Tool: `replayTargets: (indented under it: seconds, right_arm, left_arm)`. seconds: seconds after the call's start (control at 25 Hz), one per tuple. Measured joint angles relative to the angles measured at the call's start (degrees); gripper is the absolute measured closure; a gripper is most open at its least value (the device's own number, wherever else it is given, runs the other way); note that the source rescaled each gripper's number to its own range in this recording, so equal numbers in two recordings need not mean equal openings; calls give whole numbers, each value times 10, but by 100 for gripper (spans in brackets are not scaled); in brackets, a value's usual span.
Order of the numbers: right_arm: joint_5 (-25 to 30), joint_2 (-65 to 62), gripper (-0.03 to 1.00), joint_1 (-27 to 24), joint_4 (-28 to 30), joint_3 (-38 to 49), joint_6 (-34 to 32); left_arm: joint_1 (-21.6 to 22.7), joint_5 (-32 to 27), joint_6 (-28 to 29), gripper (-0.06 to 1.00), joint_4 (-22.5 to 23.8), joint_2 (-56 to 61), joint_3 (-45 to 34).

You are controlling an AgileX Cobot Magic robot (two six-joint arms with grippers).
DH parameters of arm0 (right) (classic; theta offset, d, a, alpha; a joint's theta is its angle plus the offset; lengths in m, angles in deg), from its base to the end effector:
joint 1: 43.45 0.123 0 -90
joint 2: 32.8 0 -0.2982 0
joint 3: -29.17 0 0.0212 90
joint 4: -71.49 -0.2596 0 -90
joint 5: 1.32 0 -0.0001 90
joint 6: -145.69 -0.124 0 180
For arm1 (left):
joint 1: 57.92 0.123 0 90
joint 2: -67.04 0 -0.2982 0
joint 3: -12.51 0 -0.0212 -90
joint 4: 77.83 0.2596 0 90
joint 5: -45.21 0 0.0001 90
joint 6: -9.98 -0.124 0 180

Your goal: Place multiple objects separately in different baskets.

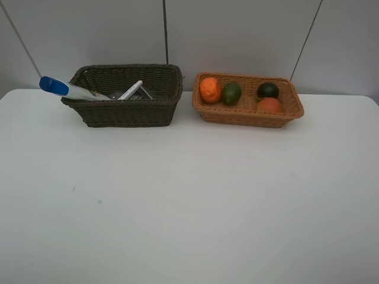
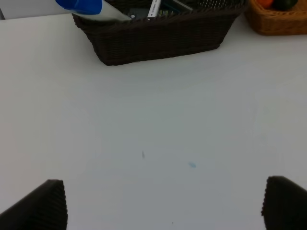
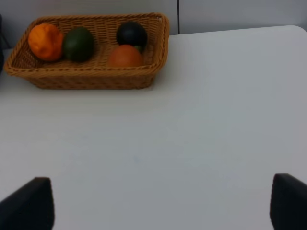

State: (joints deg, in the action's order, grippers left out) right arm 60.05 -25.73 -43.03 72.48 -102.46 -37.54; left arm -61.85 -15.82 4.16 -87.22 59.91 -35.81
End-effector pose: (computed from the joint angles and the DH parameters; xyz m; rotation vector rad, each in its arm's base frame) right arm 0.0165 -0.0018 0.2684 0.0511 2.0380 0.0193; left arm 0.0148 -0.0188 0.2705 0.1817 2.0184 -0.1748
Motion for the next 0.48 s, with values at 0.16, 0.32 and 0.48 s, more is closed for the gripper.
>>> replayTargets:
  seconds: [0.16, 0.32, 0.48]
  right_arm:
    - [0, 0, -3, 0, 0, 0, 0]
    - [0, 0, -3, 0, 0, 0, 0]
    - [0, 0, -3, 0, 0, 0, 0]
  left_arm:
    - [0, 0, 0, -6, 0, 0, 0]
    - [0, 0, 0, -6, 0, 0, 0]
    - [0, 0, 0, -6, 0, 0, 0]
